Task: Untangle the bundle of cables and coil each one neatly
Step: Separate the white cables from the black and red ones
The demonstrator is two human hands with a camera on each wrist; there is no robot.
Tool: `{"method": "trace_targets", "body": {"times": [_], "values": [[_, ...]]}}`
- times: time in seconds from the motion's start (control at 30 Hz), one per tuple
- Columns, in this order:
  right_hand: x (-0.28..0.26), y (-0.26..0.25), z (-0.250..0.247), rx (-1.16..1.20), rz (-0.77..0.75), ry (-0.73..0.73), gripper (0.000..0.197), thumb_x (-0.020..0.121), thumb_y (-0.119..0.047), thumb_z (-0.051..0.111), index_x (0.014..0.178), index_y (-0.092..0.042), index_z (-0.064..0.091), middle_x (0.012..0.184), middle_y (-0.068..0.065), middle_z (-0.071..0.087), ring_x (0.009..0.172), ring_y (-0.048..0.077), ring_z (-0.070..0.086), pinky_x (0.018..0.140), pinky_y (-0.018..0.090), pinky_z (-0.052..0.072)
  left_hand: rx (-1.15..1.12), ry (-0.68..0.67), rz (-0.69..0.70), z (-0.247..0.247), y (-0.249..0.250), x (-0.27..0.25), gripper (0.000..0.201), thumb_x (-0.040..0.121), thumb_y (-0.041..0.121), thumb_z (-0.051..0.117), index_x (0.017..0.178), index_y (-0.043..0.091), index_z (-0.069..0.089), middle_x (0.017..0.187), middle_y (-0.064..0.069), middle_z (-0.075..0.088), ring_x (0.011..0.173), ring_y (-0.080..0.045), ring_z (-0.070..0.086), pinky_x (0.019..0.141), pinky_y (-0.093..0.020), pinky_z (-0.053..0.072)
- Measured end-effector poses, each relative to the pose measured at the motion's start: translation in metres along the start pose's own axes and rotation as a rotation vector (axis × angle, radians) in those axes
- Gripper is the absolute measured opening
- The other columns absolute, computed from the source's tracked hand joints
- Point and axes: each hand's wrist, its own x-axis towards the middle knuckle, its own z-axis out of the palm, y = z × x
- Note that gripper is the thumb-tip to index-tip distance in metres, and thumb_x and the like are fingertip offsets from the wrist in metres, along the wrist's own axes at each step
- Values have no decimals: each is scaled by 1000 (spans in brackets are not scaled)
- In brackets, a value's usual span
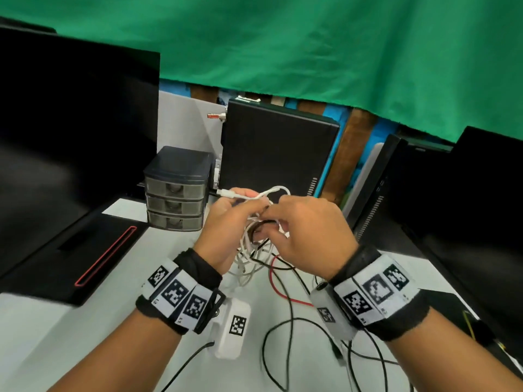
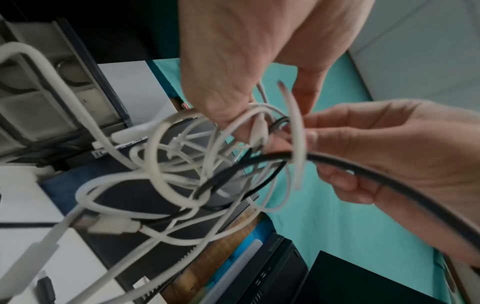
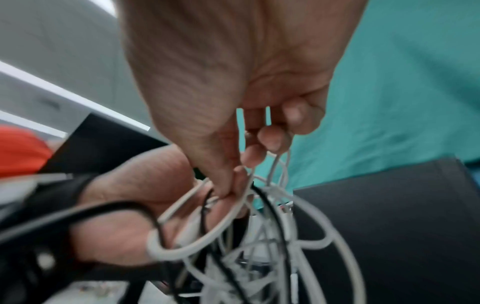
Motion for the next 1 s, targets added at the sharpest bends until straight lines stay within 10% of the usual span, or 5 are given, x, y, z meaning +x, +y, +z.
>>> {"method": "trace_targets", "body": {"times": [0.27,0.57,0.9,1.0], "values": [[-2,11,5,155,25,90,4,89,-29,64,85,-27,64,80,-10,53,73,12,55,63,34,50,117,-14,10,1,-10,1,11,92,6,68,94,11,59,72,-10,69,61,-23,69,54,-30,56],[15,45,-38,1019,393,332,16,100,-8,55,85,-11,50,78,12,72,56,26,71,39,25,47,231,128,88,-29,-21,18,9,94,-3,60,91,3,55,107,-31,66,81,-35,74,61,-24,58],[37,49,-52,808,291,475,20,101,-13,54,83,-20,48,52,0,51,51,23,67,52,35,52,425,-18,214,-16,-17,8,12,93,7,67,85,16,65,89,0,75,73,-25,76,69,-40,62],[39,63,-59,860,313,493,25,97,-18,58,76,-26,48,49,8,40,36,23,43,42,43,43,657,39,328,-27,-27,12,20,92,17,69,77,28,62,87,1,73,76,-21,74,71,-40,61]]}}
